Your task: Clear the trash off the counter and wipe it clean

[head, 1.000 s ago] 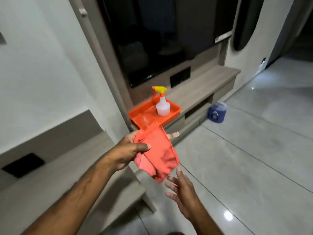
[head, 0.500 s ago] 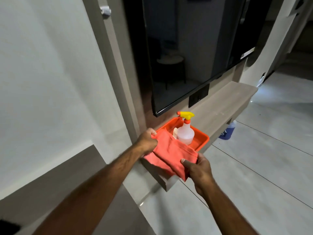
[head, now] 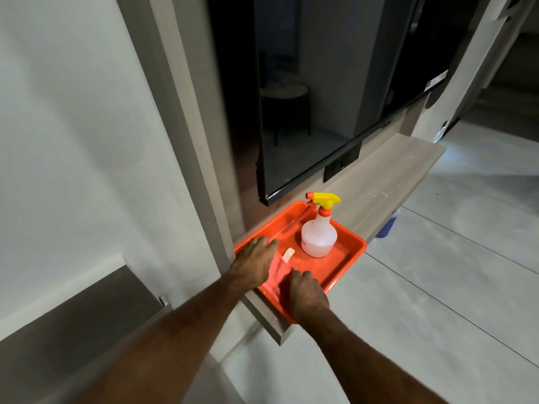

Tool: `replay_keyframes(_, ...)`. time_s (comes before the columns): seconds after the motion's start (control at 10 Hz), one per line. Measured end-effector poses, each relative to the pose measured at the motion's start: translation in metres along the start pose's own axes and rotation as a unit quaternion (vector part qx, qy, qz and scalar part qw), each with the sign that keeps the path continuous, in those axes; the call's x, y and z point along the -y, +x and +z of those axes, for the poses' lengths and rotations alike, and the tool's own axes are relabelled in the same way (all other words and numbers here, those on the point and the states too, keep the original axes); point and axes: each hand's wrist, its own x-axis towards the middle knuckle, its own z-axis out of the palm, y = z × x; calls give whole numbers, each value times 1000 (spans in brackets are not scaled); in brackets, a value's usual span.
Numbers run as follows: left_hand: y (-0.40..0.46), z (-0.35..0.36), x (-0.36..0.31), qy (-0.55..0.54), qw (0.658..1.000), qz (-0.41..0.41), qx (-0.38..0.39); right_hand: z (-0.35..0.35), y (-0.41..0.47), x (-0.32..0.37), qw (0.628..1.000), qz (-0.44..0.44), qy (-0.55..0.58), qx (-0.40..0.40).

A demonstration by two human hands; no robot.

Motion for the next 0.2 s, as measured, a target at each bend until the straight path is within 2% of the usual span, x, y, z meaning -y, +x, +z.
replay_keyframes(0.1, -24, -18, -10, 43, 998, 55, -4, -16, -10, -2, 995, -34, -84, -27)
replay_keyframes(0.2, -54, -58, -21, 93, 991, 76, -53, -39, -28, -1, 991, -62, -98, -71)
